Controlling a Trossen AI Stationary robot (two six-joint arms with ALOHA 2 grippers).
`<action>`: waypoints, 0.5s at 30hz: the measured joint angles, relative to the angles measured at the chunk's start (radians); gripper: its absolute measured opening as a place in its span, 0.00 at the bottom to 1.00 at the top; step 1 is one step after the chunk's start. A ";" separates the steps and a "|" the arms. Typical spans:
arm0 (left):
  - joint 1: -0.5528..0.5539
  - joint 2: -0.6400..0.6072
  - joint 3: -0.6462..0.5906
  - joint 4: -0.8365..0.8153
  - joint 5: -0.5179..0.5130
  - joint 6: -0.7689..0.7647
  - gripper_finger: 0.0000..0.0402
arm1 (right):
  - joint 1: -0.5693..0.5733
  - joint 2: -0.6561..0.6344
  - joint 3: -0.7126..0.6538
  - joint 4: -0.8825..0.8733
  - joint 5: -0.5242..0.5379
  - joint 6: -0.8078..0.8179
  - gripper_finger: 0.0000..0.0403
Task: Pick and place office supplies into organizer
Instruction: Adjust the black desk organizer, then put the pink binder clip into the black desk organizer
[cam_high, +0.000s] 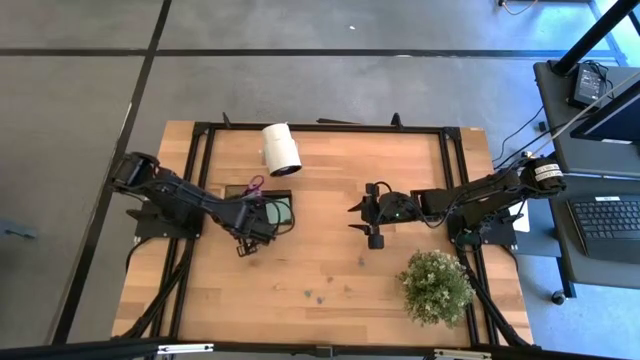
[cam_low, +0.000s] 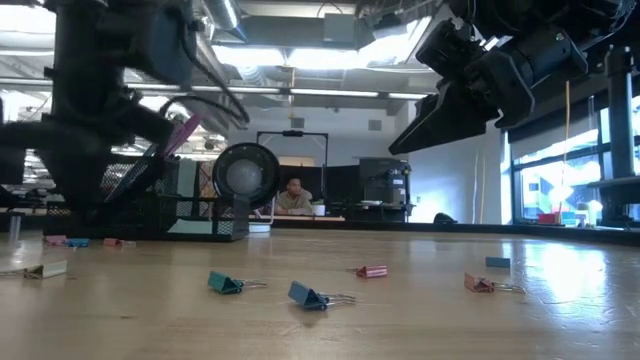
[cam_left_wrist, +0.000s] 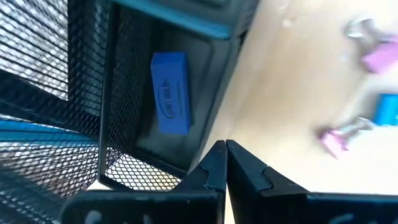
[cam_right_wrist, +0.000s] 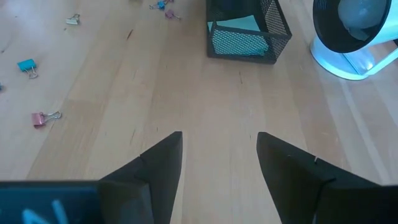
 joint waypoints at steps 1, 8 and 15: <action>-0.002 -0.010 0.007 -0.001 -0.005 0.004 0.01 | 0.000 0.000 0.000 0.000 0.000 0.000 0.52; -0.027 -0.117 0.069 -0.012 -0.070 0.046 0.00 | 0.000 0.000 0.000 0.000 0.000 0.000 0.52; -0.064 -0.211 0.094 0.005 -0.012 0.172 0.03 | 0.000 0.000 0.000 0.000 0.000 0.001 0.52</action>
